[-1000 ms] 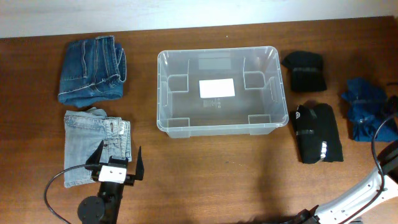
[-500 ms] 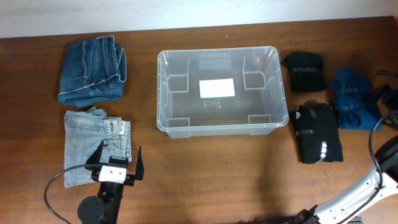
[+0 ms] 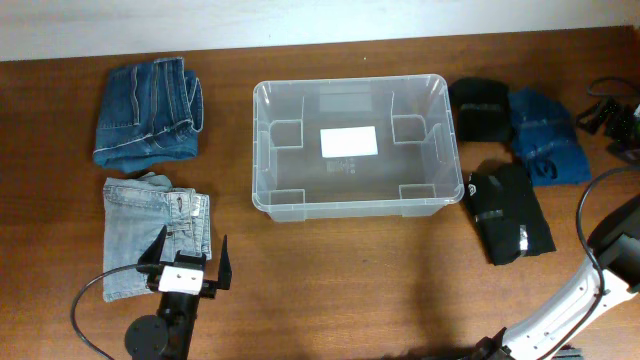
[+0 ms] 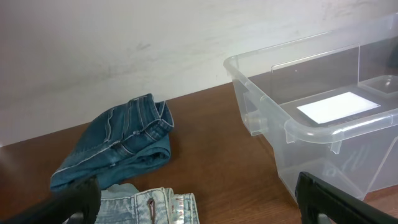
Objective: Pack container
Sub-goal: 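Lower the right gripper onto the teal bundle and grasp it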
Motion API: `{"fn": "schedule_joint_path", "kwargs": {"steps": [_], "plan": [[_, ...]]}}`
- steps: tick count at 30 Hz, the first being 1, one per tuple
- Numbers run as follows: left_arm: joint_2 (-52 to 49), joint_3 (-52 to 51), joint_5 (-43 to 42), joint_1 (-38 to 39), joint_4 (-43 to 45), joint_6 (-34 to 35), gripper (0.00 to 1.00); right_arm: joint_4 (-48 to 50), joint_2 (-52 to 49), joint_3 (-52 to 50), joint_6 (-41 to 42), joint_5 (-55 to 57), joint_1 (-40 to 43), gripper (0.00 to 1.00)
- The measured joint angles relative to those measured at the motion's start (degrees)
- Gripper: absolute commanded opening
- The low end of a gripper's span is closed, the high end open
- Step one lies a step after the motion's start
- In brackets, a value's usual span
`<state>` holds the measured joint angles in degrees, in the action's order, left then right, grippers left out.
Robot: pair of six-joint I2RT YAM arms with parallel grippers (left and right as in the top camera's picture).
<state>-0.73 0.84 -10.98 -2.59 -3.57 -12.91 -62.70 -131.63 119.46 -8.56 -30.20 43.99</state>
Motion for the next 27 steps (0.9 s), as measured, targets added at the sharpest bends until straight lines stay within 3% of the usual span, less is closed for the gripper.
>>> {"fn": "schedule_joint_path", "kwargs": {"steps": [13,27], "plan": [[0.0,0.0,0.0,0.0,0.0,0.0,0.99,4.9,-2.6,0.4,-22.0,1.6,-1.4,0.99],[0.0,0.0,0.0,0.0,0.0,0.0,0.99,4.7,-8.9,0.3,-25.2,0.1,-4.6,0.99]]}}
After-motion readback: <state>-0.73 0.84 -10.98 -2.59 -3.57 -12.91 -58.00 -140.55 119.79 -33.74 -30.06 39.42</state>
